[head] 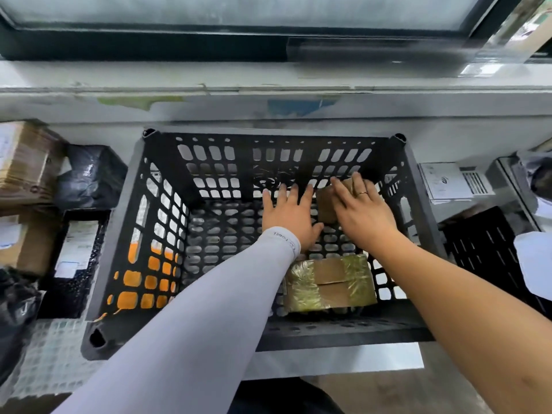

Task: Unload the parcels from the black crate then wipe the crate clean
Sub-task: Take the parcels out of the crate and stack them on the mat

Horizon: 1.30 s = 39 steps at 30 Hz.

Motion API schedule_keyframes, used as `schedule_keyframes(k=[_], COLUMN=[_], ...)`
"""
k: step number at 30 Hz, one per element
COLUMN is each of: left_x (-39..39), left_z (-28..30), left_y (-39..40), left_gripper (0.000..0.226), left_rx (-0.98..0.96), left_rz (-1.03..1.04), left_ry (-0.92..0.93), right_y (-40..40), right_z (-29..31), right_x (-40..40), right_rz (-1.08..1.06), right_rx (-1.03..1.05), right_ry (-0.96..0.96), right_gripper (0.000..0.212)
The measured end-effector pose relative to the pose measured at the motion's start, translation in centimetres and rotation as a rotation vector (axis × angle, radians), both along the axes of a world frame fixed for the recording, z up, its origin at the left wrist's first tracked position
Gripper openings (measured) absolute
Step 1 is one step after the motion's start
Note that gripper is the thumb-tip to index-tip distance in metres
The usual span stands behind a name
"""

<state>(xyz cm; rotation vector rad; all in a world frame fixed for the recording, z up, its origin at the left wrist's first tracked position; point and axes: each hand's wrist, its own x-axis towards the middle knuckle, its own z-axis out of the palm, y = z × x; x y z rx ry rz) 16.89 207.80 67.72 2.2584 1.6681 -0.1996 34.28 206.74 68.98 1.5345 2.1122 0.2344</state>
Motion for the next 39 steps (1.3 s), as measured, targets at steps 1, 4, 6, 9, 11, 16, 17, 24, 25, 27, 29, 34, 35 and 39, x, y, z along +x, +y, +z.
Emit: schedule_keyframes(k=[1,4,6,9,11,16,17,24,25,27,29,34,35,39], left_x=[-0.2,-1.2,-2.5,-4.8,-6.5,-9.6,-10.1,-15.2,-16.3,-18.5,-20.7,-28.3,-30.0,-35.7], left_z=[0.6,2.5,3.6,5.2,6.0,7.3,7.6,10.1,10.6,11.9,13.2,15.0,14.9,13.8], left_y=[0.0,-0.4,-0.8,-1.4,-1.9,-3.2,-3.5,-5.5,-5.5,-5.7,-5.8,-7.0,-7.3,-8.8], left_gripper=[0.090,0.095,0.099,0.106,0.110,0.114,0.114,0.110,0.108,0.107,0.108,0.112,0.111,0.105], left_rx=[0.017,0.073,0.117,0.124,0.148,0.194,0.203,0.288,0.317,0.379,0.436,0.483,0.499,0.538], left_rz=[0.006,0.027,0.044,0.069,0.089,0.116,0.121,0.130,0.132,0.112,0.071,0.070,0.065,-0.011], left_ry=[-0.002,-0.003,0.005,-0.001,0.008,0.051,0.053,0.072,0.072,0.085,0.090,0.063,0.076,0.145], right_y=[-0.2,-0.8,-1.2,-1.6,-1.7,-2.1,-2.3,-3.3,-3.4,-3.8,-4.2,-5.5,-5.8,-6.7], right_z=[0.4,1.9,2.5,3.0,2.9,3.3,3.6,8.1,8.8,10.2,11.2,13.1,13.2,12.7], right_x=[-0.1,-0.7,-1.5,-3.1,-4.2,-6.7,-7.2,-12.4,-13.6,-16.4,-19.3,-26.7,-28.2,-34.1], right_rz=[-0.006,0.003,-0.002,-0.022,0.003,0.039,0.051,0.084,0.087,0.075,0.063,0.028,0.022,0.040], right_rx=[0.012,0.061,0.090,0.106,0.110,0.130,0.123,0.167,0.185,0.223,0.264,0.306,0.313,0.352], right_ry=[0.024,0.103,0.159,0.234,0.287,0.371,0.379,0.408,0.414,0.420,0.416,0.450,0.460,0.472], right_gripper=[0.064,0.067,0.070,0.074,0.075,0.073,0.071,0.069,0.069,0.069,0.069,0.068,0.068,0.068])
